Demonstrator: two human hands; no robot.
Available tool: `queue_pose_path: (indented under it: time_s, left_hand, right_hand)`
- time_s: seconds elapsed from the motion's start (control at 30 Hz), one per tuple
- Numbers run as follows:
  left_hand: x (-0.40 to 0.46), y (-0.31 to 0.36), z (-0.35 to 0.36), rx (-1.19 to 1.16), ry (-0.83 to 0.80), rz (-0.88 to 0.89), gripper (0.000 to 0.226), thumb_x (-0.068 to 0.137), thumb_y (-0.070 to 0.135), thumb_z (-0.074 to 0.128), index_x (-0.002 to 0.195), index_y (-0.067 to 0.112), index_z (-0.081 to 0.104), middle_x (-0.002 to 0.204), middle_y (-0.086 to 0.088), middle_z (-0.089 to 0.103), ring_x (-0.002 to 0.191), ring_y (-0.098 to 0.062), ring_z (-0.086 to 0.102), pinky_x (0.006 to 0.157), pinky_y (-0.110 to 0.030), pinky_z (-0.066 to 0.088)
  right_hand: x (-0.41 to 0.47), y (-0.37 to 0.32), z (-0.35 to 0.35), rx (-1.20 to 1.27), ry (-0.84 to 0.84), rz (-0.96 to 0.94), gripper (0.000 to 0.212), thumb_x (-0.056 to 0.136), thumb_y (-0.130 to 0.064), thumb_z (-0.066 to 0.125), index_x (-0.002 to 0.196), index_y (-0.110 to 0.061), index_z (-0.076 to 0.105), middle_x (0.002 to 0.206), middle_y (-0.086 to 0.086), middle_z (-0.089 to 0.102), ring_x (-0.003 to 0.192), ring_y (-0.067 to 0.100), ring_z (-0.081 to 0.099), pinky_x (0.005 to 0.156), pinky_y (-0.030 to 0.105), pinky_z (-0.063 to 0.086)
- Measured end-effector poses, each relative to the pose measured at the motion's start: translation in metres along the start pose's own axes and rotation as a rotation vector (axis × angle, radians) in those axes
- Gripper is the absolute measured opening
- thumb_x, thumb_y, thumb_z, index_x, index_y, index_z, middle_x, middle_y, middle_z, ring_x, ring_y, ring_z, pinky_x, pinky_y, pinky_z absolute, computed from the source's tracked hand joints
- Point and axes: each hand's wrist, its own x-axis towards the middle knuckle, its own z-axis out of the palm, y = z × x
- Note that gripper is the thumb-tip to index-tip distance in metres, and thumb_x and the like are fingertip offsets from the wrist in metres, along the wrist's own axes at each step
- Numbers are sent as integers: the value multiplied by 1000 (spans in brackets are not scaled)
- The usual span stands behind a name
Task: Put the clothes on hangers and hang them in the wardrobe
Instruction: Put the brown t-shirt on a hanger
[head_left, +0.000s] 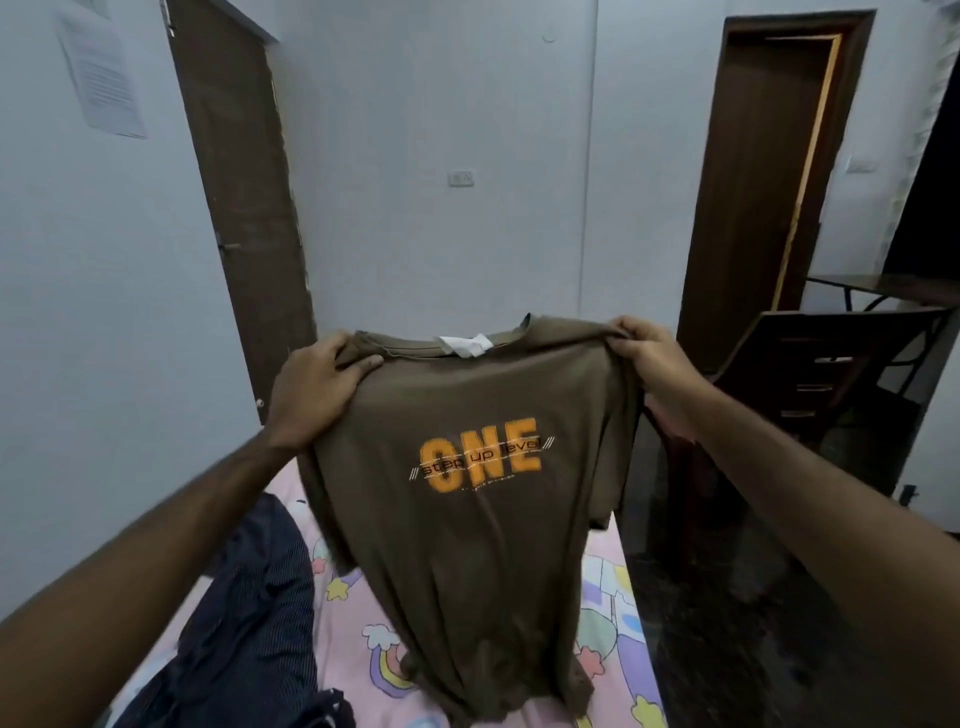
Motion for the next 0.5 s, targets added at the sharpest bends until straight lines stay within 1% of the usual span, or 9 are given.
queue_pose_path:
  time_s: [0.07, 0.13, 0.17, 0.2, 0.27, 0.33, 0.4, 0.43, 0.5]
  left_hand:
    - [10, 6, -23, 268, -36, 286, 25, 97, 47, 56, 89, 23, 53, 79, -2, 67, 69, -29, 63, 57, -38, 48]
    - [26, 16, -49, 426, -32, 516, 21, 96, 39, 45, 94, 21, 56, 84, -5, 68, 68, -33, 66, 51, -33, 42]
    - [34, 20, -61, 474, -16, 589, 24, 95, 35, 42, 96, 18, 58, 86, -6, 69, 67, -34, 66, 51, -31, 38]
    - [43, 24, -73, 494, 5, 623, 24, 94, 31, 41, 98, 16, 59, 89, -8, 69, 68, -34, 66, 52, -31, 37]
    - [59, 29, -93, 479, 82, 557, 16, 93, 18, 45, 102, 14, 58, 96, -12, 67, 73, -37, 65, 56, -37, 43]
    - [69, 33, -108, 365, 189, 368, 17, 94, 6, 47, 103, 12, 60, 101, -14, 66, 83, -38, 63, 66, -44, 49]
    - [74, 38, -117, 193, 304, 190, 20, 95, 6, 46, 101, 11, 64, 104, -13, 68, 92, -35, 63, 75, -42, 49]
    - [73, 41, -120, 123, 346, 127, 21, 96, 7, 46, 101, 12, 66, 104, -11, 69, 94, -33, 63, 77, -39, 47]
    - [70, 44, -125, 54, 403, 104, 20, 98, 11, 47, 102, 14, 66, 104, -9, 71, 95, -30, 63, 76, -37, 47]
  right_hand:
    - [9, -24, -12, -127, 4, -113, 25, 101, -3, 50, 87, -17, 66, 82, -2, 66, 77, 5, 60, 69, 20, 45]
    - [15, -46, -26, -241, 11, -219, 22, 102, -5, 52, 92, -17, 68, 88, -1, 67, 85, 6, 60, 76, 21, 45]
    - [13, -59, -32, -263, 9, -254, 20, 103, -7, 53, 95, -15, 69, 89, -1, 68, 86, 6, 60, 77, 21, 46]
    - [11, -70, -38, -275, -6, -277, 18, 104, -9, 53, 98, -13, 69, 90, -1, 68, 85, 4, 61, 76, 18, 47]
    - [6, -89, -46, -279, -62, -300, 19, 106, -12, 52, 101, -10, 70, 89, -4, 69, 83, 0, 62, 74, 14, 47]
    - [0, -103, -49, -256, -113, -284, 20, 106, -14, 51, 101, -10, 70, 86, -7, 70, 81, 2, 63, 72, 14, 49]
    - [-8, -117, -47, -222, -136, -264, 20, 105, -15, 52, 99, -11, 70, 82, -8, 70, 77, 2, 62, 69, 15, 49]
    - [-11, -124, -46, -199, -134, -263, 20, 105, -16, 52, 98, -10, 70, 81, -7, 69, 75, 3, 62, 67, 15, 49]
    - [-18, -139, -46, -102, -128, -251, 18, 100, -20, 56, 99, -9, 70, 84, -3, 72, 75, 5, 66, 68, 16, 52]
